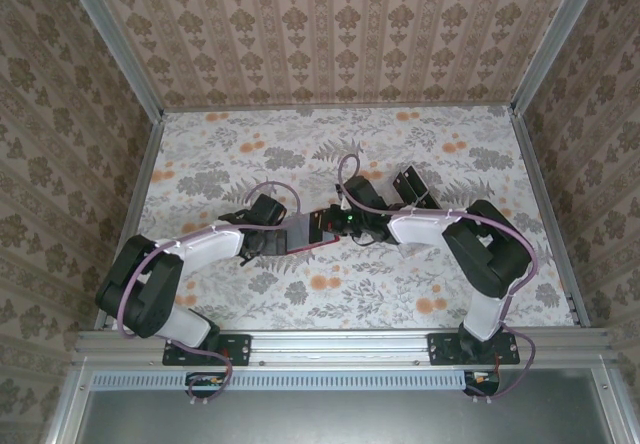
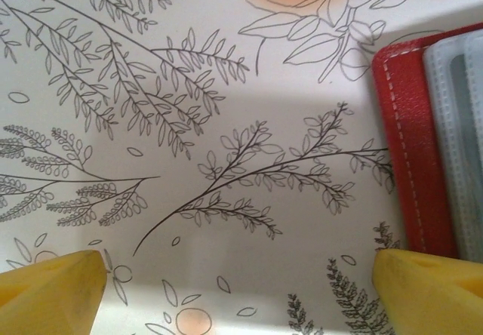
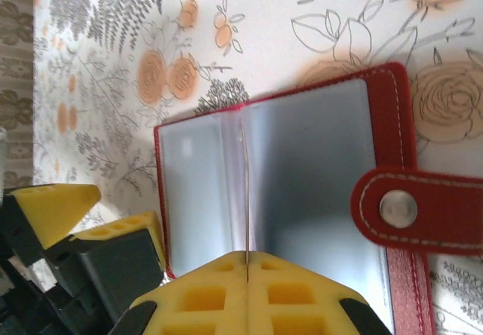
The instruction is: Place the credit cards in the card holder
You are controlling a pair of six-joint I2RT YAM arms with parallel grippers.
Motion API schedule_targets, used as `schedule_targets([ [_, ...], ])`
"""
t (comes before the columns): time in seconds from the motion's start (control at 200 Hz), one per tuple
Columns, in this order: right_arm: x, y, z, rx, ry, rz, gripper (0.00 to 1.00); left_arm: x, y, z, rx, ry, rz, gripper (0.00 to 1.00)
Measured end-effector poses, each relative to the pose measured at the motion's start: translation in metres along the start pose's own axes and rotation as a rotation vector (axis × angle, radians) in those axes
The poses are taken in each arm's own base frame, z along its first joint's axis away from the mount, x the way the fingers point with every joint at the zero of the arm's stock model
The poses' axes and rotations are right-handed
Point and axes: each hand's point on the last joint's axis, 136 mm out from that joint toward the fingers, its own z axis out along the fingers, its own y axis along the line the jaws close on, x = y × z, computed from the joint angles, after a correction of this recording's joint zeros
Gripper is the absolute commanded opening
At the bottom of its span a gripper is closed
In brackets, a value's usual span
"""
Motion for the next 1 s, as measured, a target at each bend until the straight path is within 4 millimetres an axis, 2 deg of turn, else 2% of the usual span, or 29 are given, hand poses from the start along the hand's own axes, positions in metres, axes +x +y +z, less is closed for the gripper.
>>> schedule_targets([
  [0.265, -0.010, 0.012, -0.003, -0.083, -0.020, -0.015, 0.00, 0.000, 0.003, -0.002, -0.017, 0.003, 0.004, 1.00],
  [0.465, -0.014, 0.012, 0.005, -0.070, -0.001, -0.046, 0.00, -0.026, -0.006, -0.020, 0.023, -0.067, -0.020, 1.00],
  [0.61, -0.010, 0.005, 0.010, -0.045, 0.022, -0.066, 0.00, -0.039, -0.011, -0.028, 0.042, -0.099, -0.030, 1.00],
  [0.71, -0.006, -0.001, 0.012, -0.023, 0.038, -0.070, 0.00, -0.039, -0.011, -0.028, 0.041, -0.098, -0.030, 1.00],
  [1.0, -0.002, -0.004, 0.013, -0.006, 0.042, -0.087, 0.00, -0.038, -0.012, -0.028, 0.048, -0.093, -0.029, 1.00],
])
